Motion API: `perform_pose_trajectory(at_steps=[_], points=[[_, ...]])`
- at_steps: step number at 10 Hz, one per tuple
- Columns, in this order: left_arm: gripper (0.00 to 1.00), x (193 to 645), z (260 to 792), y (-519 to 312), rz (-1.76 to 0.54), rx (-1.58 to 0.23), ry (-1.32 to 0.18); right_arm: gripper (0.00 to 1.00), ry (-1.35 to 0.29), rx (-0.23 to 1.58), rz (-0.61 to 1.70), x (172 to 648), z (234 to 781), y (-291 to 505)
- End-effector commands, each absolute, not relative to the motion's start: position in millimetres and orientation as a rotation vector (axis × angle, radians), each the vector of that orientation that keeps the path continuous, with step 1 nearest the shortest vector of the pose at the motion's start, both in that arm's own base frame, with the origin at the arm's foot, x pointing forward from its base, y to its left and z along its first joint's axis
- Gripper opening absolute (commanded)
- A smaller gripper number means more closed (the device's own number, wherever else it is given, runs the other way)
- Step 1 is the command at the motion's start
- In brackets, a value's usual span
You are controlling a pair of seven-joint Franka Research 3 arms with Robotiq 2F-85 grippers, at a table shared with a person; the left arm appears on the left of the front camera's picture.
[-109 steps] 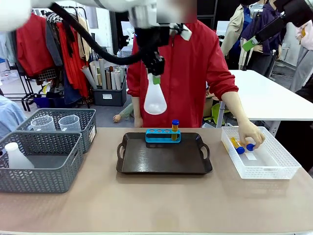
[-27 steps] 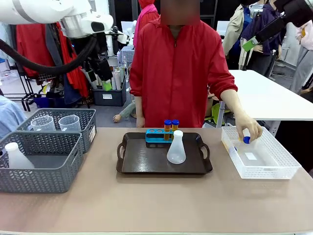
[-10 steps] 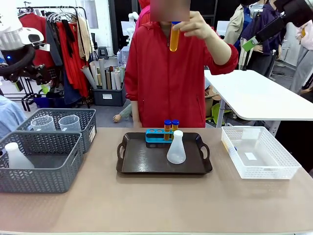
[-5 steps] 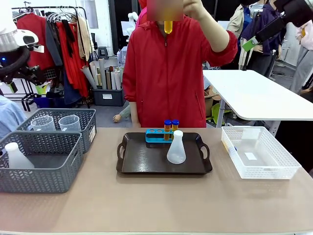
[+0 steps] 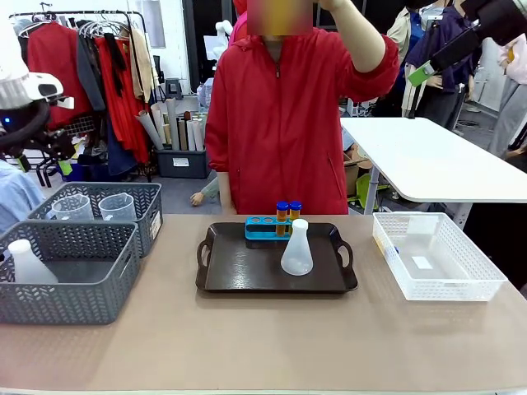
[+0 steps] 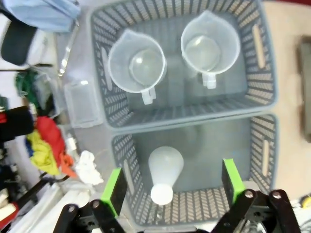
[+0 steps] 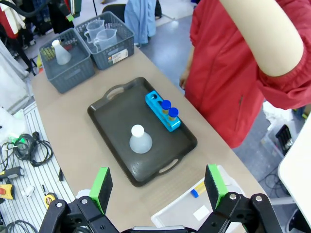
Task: Prepare the laboratory tools.
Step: Pick up one Large Measuring Cup and place it on the Handle tray.
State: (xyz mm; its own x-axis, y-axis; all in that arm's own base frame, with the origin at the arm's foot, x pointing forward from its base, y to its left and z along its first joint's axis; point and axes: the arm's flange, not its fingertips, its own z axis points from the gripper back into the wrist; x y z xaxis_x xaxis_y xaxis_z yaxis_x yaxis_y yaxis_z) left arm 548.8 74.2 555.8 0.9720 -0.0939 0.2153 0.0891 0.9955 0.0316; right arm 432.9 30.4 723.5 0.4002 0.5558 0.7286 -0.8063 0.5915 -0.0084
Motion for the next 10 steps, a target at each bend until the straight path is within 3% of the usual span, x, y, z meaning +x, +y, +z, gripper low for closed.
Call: perform_pose_trajectory(at_steps=[1,10], points=[[1.0,551,536,86,-0.111,-0.015,-0.253,1.0,-0.766,0.387,0.896,433,725,30],[1.0,595,445,100,0.01,0.01,-0.227,1.0,-0.766,0.387,0.896,433,725,30]])
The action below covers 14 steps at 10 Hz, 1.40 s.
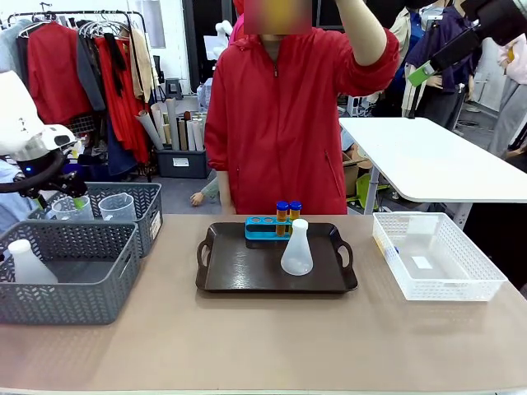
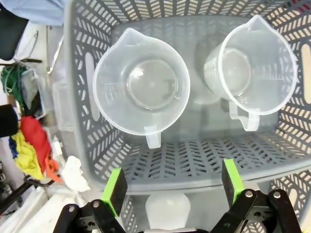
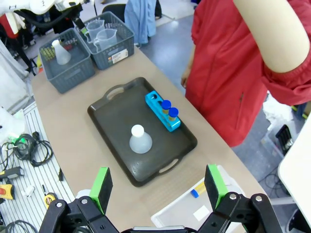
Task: Prepare the laboratory tools.
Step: Pick up one Large Measuring Cup and place it on the Handle tray.
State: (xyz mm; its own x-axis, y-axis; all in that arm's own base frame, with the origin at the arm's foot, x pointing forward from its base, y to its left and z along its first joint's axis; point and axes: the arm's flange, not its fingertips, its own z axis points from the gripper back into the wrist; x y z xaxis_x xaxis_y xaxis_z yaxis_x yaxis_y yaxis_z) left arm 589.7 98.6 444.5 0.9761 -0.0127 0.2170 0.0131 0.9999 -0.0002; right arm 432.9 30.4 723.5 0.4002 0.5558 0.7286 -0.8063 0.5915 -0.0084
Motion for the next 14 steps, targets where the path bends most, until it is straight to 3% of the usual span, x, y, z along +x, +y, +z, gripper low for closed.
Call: perform_pose_trajectory(at_steps=[1,7,14], points=[[1.0,597,439,102,0.023,0.016,-0.219,1.0,-0.766,0.387,0.896,433,725,30],[1.0,600,428,107,0.024,0.001,-0.199,1.0,-0.766,0.387,0.896,433,725,30],[1.0,643,405,116,0.052,0.029,-0.142,1.0,-0.766,0.387,0.896,433,725,30]])
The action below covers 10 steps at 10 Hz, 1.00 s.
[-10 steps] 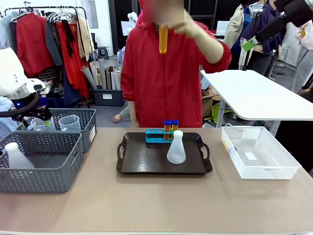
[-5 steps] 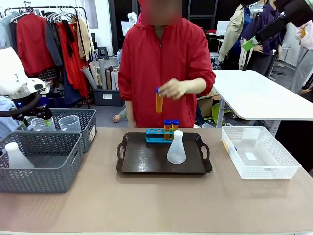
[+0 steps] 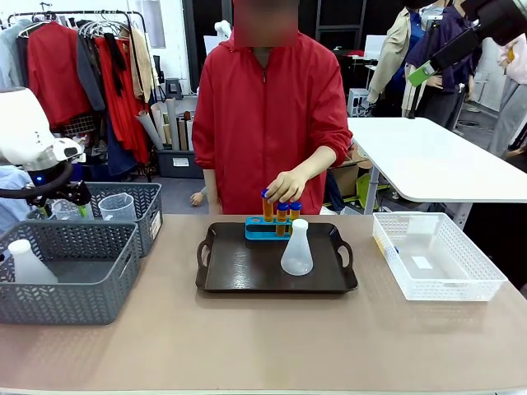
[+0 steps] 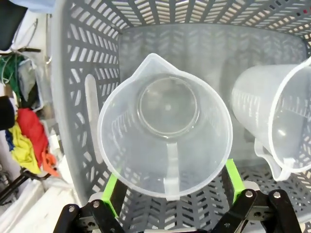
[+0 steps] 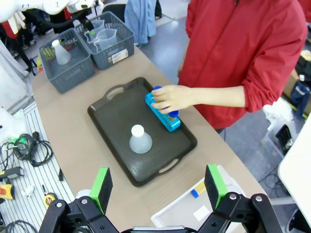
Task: Prepare the laboratory tools.
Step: Pick up one Large Measuring Cup and place it on the Handle tray.
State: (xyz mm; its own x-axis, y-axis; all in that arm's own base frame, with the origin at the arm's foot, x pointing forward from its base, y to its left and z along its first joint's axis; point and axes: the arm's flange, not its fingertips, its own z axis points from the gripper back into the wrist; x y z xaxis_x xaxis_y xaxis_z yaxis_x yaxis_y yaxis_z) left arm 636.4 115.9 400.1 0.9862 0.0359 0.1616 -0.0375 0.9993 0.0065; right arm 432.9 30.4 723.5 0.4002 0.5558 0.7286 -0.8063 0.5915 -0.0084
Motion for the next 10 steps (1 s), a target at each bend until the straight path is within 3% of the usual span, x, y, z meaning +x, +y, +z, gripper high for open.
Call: perform_pose_trajectory(at_steps=[1,5,6,10], points=[[0.91,644,403,116,0.051,0.039,-0.129,1.0,-0.766,0.387,0.896,433,725,30],[0.13,639,406,120,0.06,0.041,-0.127,1.0,-0.766,0.387,0.896,433,725,30],[0.0,639,405,120,0.063,0.038,-0.124,1.0,-0.766,0.387,0.896,433,725,30],[0.0,630,424,118,0.055,0.02,-0.132,1.0,-0.766,0.387,0.896,433,725,30]])
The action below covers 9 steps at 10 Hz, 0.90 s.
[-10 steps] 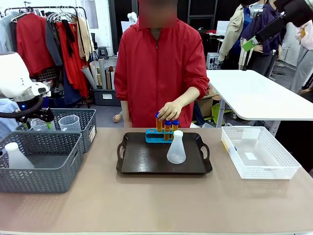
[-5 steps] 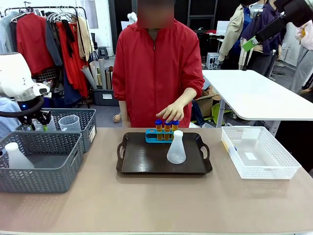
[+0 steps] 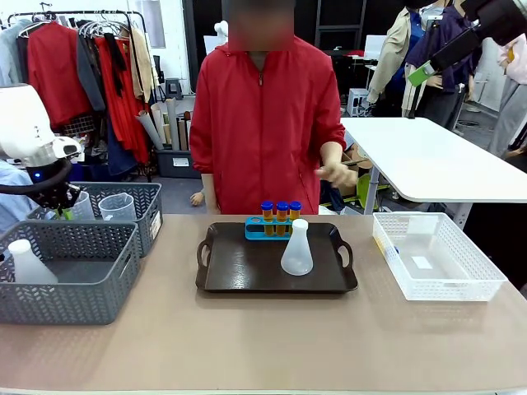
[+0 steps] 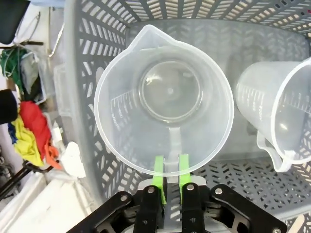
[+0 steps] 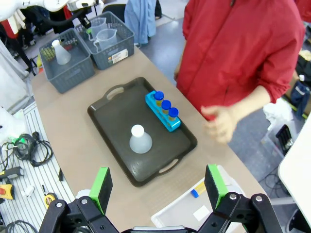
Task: Prepare the laboratory tools.
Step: Pick up one Large Measuring Cup and place it on the Handle tray.
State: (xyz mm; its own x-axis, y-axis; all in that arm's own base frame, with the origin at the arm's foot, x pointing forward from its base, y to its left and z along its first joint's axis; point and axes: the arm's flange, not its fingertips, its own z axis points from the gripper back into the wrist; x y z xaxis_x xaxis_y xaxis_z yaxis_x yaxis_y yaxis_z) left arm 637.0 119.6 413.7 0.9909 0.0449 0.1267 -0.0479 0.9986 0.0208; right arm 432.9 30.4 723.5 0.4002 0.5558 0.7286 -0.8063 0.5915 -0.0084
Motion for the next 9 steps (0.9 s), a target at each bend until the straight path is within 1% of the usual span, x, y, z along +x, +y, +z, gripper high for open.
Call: perform_pose_trajectory(at_steps=[1,3,7,9], points=[[0.0,626,434,117,0.042,0.023,-0.139,1.0,-0.766,0.387,0.896,433,725,30],[0.0,616,464,115,0.011,0.003,-0.142,1.0,-0.766,0.387,0.896,433,725,30],[0.0,578,578,98,-0.138,-0.002,-0.172,1.0,-0.766,0.387,0.896,433,725,30],[0.0,559,626,85,-0.224,0.031,-0.232,1.0,-0.766,0.387,0.896,433,725,30]])
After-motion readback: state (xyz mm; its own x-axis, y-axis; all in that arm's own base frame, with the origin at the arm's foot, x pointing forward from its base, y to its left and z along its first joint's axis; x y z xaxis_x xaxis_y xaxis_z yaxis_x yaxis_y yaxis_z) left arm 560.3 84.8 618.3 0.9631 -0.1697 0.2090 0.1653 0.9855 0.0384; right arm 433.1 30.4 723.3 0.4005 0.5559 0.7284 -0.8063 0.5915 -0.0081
